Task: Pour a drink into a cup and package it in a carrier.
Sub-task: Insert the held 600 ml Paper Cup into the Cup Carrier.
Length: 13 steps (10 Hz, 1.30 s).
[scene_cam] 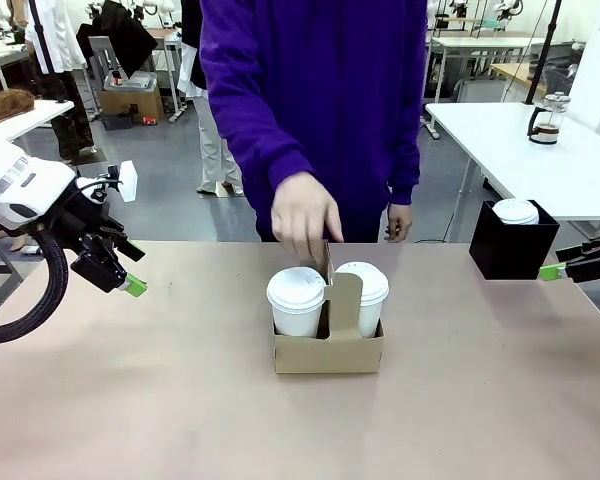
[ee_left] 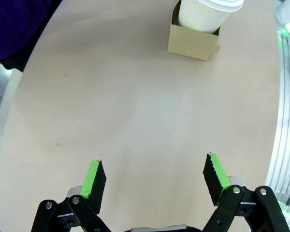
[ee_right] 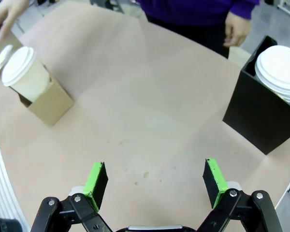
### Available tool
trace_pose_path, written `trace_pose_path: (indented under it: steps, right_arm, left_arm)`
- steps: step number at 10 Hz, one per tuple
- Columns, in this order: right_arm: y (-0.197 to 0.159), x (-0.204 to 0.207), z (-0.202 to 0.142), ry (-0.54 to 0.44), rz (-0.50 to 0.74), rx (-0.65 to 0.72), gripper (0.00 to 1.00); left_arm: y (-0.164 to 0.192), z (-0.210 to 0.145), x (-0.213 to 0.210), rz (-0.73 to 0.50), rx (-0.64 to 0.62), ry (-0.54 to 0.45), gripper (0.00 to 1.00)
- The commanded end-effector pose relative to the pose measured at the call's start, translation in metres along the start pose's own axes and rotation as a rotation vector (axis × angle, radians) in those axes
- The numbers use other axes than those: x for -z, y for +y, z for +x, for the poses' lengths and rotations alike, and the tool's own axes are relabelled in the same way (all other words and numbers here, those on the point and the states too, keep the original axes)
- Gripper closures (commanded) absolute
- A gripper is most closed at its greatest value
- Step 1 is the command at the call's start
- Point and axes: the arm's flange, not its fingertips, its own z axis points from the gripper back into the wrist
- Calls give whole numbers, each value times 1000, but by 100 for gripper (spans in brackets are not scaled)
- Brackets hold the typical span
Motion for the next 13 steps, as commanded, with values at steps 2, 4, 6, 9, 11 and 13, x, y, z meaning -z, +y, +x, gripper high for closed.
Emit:
trace_pose_path:
  steps: [2, 4, 6, 9, 11, 13]
  right_arm:
    - [0, -2, 1, -5, -2, -8, 0]
    - [0, -2, 1, -5, -2, -8, 0]
    - [0, -2, 1, -5, -2, -8, 0]
    - [0, -2, 1, -5, -2, -8, 0]
    - [0, -2, 1, -5, -2, -8, 0]
    - [0, -2, 1, -5, -2, -8, 0]
  left_arm:
    - [0, 0, 1, -9, 5, -20, 0]
    - [0, 0, 1, -9, 5, -20, 0]
    - [0, 0, 1, -9, 5, -20, 0]
    - [0, 0, 1, -9, 5, -20, 0]
    - [0, 0, 1, -9, 5, -20, 0]
    - [0, 0, 1, -9, 5, -20, 0]
